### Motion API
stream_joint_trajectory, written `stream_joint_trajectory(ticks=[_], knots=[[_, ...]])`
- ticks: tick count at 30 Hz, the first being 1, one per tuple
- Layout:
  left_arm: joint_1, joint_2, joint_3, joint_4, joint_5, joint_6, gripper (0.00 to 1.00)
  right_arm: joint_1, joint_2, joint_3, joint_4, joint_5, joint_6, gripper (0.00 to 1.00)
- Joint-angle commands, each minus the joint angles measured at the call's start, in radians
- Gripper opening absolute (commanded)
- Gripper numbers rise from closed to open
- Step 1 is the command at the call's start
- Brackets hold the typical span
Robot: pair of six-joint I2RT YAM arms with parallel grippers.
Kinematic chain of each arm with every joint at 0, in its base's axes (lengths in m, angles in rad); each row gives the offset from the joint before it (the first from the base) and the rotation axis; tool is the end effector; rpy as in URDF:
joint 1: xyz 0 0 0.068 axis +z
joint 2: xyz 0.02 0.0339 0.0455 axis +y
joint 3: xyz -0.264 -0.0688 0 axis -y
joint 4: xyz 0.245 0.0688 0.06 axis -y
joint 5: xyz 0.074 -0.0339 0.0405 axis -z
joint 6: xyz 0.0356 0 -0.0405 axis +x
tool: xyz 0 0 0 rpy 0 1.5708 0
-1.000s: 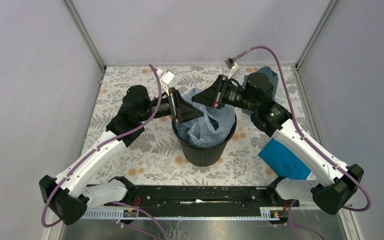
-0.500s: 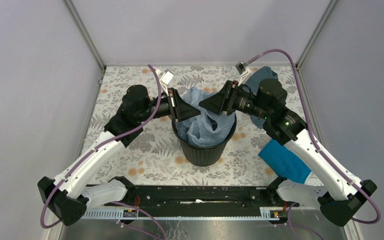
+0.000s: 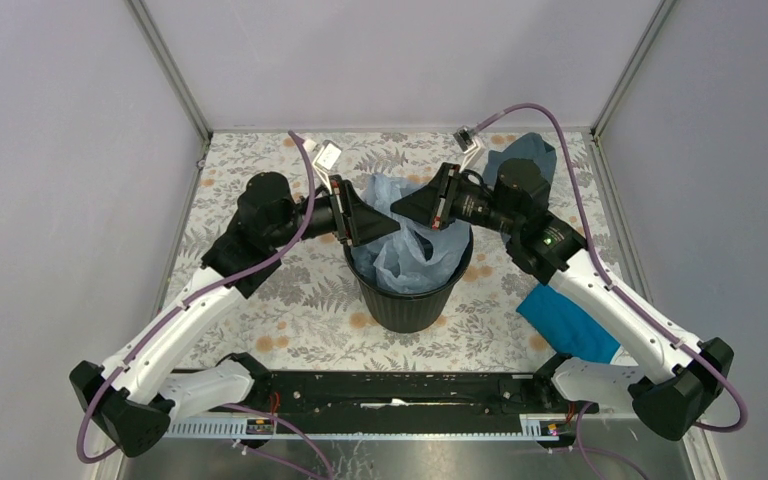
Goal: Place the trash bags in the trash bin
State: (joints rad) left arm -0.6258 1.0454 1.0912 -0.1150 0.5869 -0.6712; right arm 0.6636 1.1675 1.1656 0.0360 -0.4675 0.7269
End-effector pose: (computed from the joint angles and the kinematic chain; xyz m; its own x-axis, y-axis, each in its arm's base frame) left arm 0.1773 -0.1524 0.4059 -0.6257 -0.1867 -0.7574 0.6977 0.3003 -0.6504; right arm 0.2006 0.1772 0.4195 -0.5811 0.2987 -0.7570 -0.6939 0.3042 0.6527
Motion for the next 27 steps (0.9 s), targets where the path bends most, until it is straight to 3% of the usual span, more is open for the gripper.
stream_joint_trajectory(ticks=[1,5,10,11,12,15,19,22,24,27], knots=[[0.003,-0.049,0.041,-0.024,-0.079,0.035,0.53,-0.004,-0.062,-0.016,0.048,0.001,0.009,0.00],[0.020,-0.078,0.037,-0.055,-0.128,0.040,0.50,-0.004,-0.146,-0.007,-0.100,0.073,-0.054,0.00],[0.032,-0.074,0.043,-0.080,-0.154,0.041,0.18,-0.004,-0.208,-0.014,-0.175,0.102,-0.067,0.00],[0.032,-0.073,0.045,-0.087,-0.158,0.041,0.16,-0.003,-0.214,-0.016,-0.185,0.107,-0.068,0.00],[0.033,-0.072,0.044,-0.084,-0.154,0.041,0.20,-0.004,-0.221,-0.018,-0.192,0.113,-0.071,0.00],[0.032,-0.065,0.024,-0.020,-0.036,0.012,0.58,-0.004,-0.226,-0.026,-0.197,0.128,-0.073,0.00],[0.009,-0.067,-0.021,0.095,0.111,-0.062,0.80,-0.004,-0.214,-0.022,-0.149,0.105,-0.053,0.00],[-0.069,-0.072,-0.014,0.047,0.019,-0.040,0.87,-0.003,-0.201,-0.009,-0.144,0.098,-0.056,0.00],[-0.144,-0.059,0.006,-0.032,-0.121,-0.001,0.87,-0.004,-0.197,-0.002,-0.139,0.092,-0.057,0.00],[-0.212,-0.009,0.034,-0.103,-0.244,0.024,0.75,-0.004,-0.201,-0.002,-0.126,0.089,-0.054,0.00]])
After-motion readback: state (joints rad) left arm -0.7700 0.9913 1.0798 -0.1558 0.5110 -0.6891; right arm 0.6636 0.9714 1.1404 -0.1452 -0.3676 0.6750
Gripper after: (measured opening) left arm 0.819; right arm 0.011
